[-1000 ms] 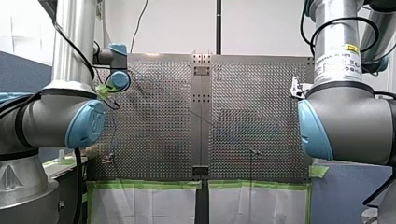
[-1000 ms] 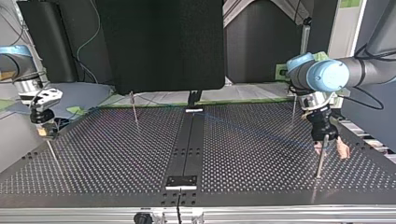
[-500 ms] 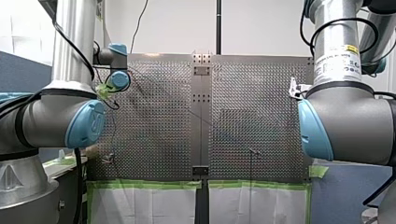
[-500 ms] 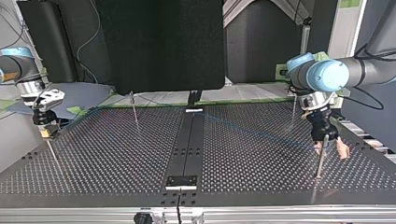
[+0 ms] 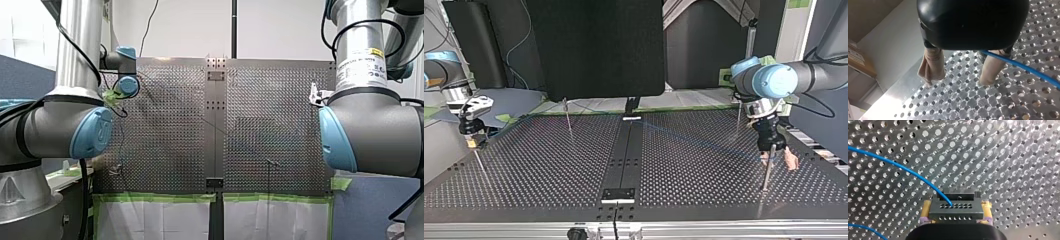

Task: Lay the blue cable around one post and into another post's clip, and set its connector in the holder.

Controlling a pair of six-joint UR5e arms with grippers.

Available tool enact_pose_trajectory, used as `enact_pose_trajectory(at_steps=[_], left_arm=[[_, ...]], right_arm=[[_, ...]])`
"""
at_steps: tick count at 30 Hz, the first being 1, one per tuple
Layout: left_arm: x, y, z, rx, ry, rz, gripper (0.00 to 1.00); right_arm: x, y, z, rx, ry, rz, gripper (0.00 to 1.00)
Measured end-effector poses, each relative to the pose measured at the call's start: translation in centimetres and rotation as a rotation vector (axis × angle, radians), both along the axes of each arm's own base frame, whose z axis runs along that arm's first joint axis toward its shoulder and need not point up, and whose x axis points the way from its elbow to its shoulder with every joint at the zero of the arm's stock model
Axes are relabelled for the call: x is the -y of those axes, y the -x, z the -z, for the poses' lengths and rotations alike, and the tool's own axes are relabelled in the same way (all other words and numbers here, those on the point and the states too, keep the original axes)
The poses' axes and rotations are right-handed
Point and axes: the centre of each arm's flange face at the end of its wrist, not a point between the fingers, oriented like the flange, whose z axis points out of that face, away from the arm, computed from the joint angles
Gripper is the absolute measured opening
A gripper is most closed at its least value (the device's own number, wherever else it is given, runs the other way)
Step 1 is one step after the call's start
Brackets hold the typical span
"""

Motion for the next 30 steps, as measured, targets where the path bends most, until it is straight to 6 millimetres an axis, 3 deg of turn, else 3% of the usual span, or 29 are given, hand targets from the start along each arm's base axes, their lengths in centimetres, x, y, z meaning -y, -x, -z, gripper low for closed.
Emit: enact_pose_trajectory(at_steps=[30], left_arm=[[0.12, -0.06, -0.06, 0.001, -0.003, 0.012, 1.00]], right_arm=[[0.05, -0.32, -0.37, 0.017, -0.016, 0.013, 0.00]])
